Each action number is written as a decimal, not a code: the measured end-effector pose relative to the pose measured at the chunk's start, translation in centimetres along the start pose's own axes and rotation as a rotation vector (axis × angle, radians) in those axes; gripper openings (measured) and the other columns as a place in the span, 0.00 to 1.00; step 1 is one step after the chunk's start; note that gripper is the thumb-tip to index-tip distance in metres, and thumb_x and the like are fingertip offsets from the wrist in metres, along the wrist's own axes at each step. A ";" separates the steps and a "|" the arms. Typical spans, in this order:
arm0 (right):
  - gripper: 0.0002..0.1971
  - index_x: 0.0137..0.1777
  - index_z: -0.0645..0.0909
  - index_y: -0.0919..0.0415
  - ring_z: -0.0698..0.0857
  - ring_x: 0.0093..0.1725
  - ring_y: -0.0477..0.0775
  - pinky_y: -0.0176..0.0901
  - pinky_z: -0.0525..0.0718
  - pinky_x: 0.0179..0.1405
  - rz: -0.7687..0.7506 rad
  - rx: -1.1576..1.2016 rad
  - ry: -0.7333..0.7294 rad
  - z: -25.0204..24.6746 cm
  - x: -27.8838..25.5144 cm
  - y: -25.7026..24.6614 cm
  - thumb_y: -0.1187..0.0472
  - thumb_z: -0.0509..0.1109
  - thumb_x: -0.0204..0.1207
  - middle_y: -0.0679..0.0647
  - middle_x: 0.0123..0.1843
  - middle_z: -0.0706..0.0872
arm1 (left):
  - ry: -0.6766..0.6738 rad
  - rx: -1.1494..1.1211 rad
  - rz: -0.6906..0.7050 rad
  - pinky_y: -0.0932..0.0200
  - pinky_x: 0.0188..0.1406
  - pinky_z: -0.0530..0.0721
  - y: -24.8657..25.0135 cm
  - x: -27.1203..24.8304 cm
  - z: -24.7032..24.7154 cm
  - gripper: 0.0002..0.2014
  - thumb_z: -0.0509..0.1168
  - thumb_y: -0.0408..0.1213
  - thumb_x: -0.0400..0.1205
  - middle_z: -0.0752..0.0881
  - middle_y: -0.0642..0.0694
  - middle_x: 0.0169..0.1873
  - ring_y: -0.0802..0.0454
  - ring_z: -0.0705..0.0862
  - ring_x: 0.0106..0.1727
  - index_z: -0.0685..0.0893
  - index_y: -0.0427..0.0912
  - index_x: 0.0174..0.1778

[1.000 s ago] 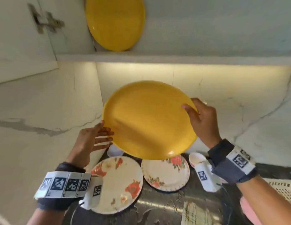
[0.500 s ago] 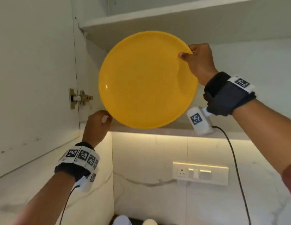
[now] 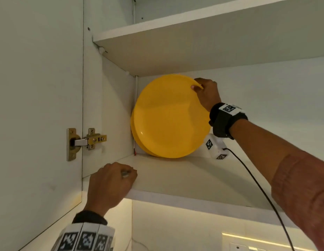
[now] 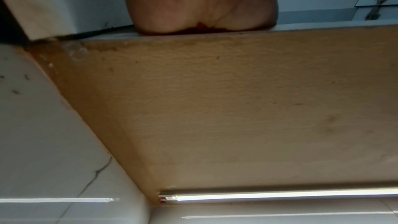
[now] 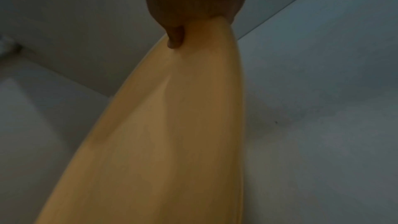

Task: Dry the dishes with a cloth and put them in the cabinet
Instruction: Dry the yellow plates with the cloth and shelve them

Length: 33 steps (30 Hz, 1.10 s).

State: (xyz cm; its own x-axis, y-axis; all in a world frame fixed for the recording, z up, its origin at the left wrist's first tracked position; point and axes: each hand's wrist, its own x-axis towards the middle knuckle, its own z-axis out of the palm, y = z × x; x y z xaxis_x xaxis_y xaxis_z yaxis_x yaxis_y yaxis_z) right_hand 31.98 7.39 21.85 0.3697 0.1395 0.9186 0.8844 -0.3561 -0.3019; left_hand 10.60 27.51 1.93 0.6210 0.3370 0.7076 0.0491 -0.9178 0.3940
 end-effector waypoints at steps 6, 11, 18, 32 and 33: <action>0.17 0.67 0.79 0.67 0.80 0.66 0.62 0.53 0.76 0.69 -0.010 0.017 -0.067 3.6 0.9 0.9 0.60 0.63 0.81 0.65 0.66 0.82 | 0.040 -0.053 -0.028 0.62 0.42 0.70 0.4 -0.2 0.1 0.11 0.64 0.44 0.80 0.87 0.52 0.54 0.56 0.78 0.46 0.88 0.50 0.54; 0.20 0.74 0.72 0.59 0.74 0.71 0.63 0.54 0.72 0.71 0.023 -0.092 -0.094 5.3 1.5 1.4 0.56 0.59 0.84 0.63 0.71 0.77 | 0.038 -0.051 -0.053 0.59 0.49 0.74 0.5 -0.2 -0.1 0.10 0.64 0.45 0.80 0.87 0.55 0.54 0.58 0.77 0.47 0.88 0.53 0.53; 0.18 0.73 0.74 0.61 0.70 0.66 0.65 0.48 0.64 0.62 -0.036 -0.304 -0.055 5.9 2.5 2.6 0.60 0.59 0.84 0.67 0.63 0.76 | -0.003 -0.028 -0.072 0.60 0.54 0.76 0.2 -0.3 -0.3 0.10 0.62 0.49 0.80 0.86 0.62 0.55 0.58 0.81 0.57 0.86 0.60 0.53; 0.25 0.79 0.63 0.61 0.67 0.74 0.62 0.54 0.68 0.68 0.061 -0.357 -0.164 6.3 2.5 2.5 0.56 0.60 0.83 0.64 0.75 0.68 | -0.010 -0.032 -0.077 0.59 0.57 0.77 0.3 -0.1 -0.2 0.09 0.62 0.50 0.80 0.85 0.62 0.56 0.58 0.81 0.59 0.86 0.63 0.51; 0.26 0.79 0.61 0.61 0.66 0.75 0.62 0.54 0.68 0.68 0.056 -0.386 -0.177 6.3 2.4 2.4 0.56 0.60 0.83 0.63 0.76 0.67 | -0.011 -0.034 -0.079 0.58 0.58 0.77 0.3 -0.2 -0.1 0.09 0.61 0.51 0.80 0.86 0.62 0.55 0.58 0.81 0.59 0.86 0.63 0.51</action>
State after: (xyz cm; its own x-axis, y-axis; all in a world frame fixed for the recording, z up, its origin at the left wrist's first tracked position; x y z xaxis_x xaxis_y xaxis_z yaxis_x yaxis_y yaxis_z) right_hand 36.77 12.70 21.72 0.4866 0.2545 0.8357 0.7027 -0.6825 -0.2013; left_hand 10.39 27.20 2.00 0.6251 0.4060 0.6667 0.0719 -0.8804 0.4687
